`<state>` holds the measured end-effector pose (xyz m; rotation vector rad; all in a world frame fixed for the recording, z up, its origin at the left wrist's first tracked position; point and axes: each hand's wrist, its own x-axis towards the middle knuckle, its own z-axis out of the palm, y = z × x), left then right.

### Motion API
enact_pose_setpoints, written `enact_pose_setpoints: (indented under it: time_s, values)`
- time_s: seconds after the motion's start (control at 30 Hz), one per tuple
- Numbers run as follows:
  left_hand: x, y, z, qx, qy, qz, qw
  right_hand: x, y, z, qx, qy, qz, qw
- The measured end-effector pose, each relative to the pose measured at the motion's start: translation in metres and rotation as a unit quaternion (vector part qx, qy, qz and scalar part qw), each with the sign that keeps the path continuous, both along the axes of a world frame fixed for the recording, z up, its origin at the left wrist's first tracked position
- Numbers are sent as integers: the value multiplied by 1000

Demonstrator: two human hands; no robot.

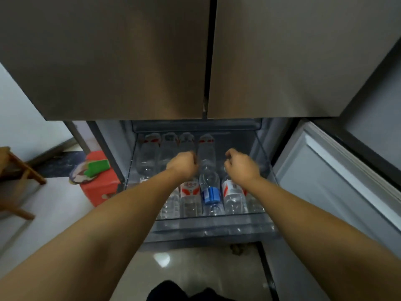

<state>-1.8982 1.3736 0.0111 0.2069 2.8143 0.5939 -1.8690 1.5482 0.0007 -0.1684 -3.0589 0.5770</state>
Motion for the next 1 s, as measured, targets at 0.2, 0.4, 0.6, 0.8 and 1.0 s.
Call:
enact_pose_setpoints:
  time_s: [0.2,0.4,0.6,0.8,1.0]
  values:
    - [-51,11,-12,-48,-4,16,999,-50,-12,-14,-116,-91,8,989]
    - [-91,28,-32,-69,-37,68,995,-105,-21,-32,-222,-171,-67,958]
    - [-113,28,-43,-123,-34,93,987,-133,-26,-56,-344,-213,-135,904]
    - [-127,24,-54,-147,-53,47,987,-138,-31,-62,-413,-204,-168,871]
    - [-111,35,-50,-168,-36,38,984,-127,-23,-51,-397,-185,-200,876]
